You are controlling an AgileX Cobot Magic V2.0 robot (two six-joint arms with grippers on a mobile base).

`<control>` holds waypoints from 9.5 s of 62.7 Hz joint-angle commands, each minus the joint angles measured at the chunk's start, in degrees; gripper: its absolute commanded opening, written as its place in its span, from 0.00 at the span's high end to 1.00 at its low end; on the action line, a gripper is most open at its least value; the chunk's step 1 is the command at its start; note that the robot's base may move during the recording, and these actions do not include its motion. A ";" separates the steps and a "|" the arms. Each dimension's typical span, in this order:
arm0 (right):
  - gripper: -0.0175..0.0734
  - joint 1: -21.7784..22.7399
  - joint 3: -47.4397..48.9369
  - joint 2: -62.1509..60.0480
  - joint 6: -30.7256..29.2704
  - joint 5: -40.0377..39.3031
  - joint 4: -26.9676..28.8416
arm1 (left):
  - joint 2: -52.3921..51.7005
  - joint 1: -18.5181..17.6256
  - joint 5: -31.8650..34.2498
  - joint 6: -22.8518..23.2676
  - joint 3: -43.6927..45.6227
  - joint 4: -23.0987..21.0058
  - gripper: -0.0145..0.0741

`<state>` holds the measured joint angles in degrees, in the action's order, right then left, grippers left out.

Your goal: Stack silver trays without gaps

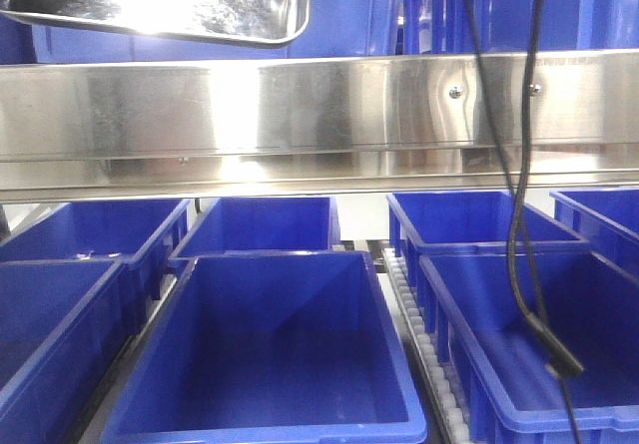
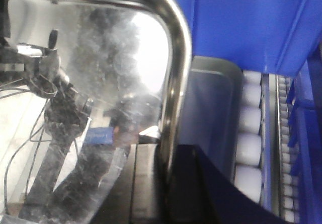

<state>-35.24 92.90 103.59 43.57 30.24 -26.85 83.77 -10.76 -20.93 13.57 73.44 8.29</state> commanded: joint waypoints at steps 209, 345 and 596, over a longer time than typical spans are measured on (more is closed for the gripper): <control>0.89 0.13 3.78 -4.45 -1.61 -15.11 -13.09 | -60.02 -7.09 25.92 -10.65 -54.60 -7.40 0.84; 0.89 0.13 3.78 -4.32 -1.61 -16.20 -13.09 | -83.77 9.02 20.93 -7.42 -73.44 -2.90 0.84; 0.89 34.84 -92.90 -103.59 -1.61 -35.36 -12.43 | -83.77 9.14 20.93 -7.42 -73.44 -4.41 0.84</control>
<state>-0.76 0.04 0.49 42.48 -4.61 -39.39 0.32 -1.28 -1.04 5.98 -0.15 4.15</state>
